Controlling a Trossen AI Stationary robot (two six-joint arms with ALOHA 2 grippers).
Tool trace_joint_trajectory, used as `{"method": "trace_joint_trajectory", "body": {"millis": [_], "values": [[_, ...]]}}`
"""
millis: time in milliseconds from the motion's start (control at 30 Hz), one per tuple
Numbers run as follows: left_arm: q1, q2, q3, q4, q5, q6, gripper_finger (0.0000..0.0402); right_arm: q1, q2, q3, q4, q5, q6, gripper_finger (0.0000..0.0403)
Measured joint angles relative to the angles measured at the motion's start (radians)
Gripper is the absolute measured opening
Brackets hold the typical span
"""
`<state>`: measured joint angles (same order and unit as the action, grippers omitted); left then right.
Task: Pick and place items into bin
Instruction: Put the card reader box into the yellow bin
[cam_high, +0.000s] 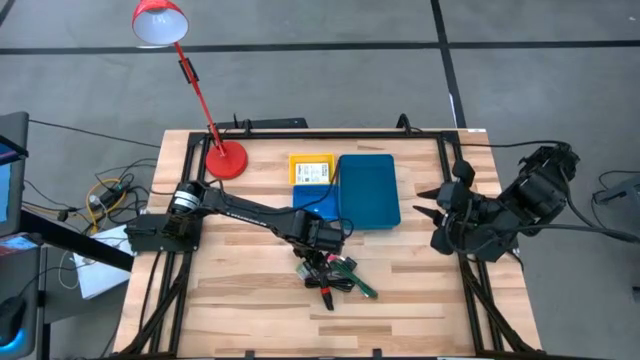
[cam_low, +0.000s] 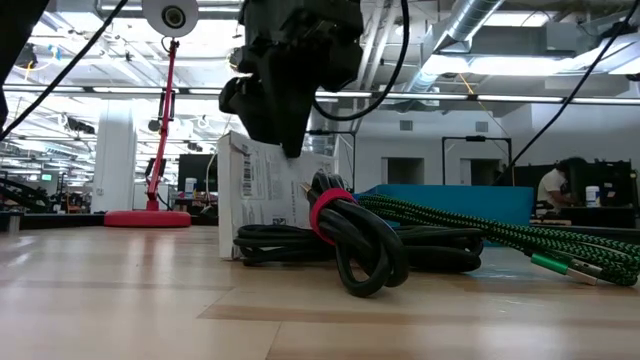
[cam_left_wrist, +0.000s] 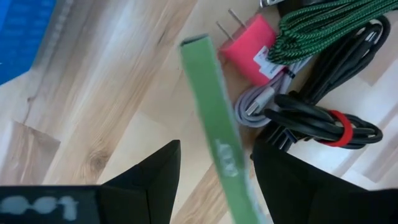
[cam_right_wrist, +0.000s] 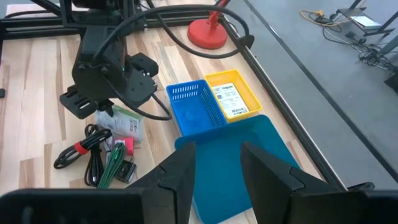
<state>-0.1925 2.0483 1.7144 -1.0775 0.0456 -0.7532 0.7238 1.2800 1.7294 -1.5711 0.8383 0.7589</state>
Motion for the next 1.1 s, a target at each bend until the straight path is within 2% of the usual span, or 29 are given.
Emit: {"method": "trace_joint_trajectory", "body": {"millis": [333,733,1100], "values": [[0.000,0.004,-0.002,0.034,0.001,0.015,0.0190,0.000,0.000,0.000,0.000,0.000,0.000,0.0123],[0.000,0.106,-0.002,-0.007,0.081,0.052,0.0190,0.000,0.001,0.001,0.000,-0.002,0.000,0.0123],[-0.001,0.114,-0.002,-0.037,0.064,0.091,0.0184,0.000,0.001,0.001,0.000,-0.002,-0.001,0.0123]]}}
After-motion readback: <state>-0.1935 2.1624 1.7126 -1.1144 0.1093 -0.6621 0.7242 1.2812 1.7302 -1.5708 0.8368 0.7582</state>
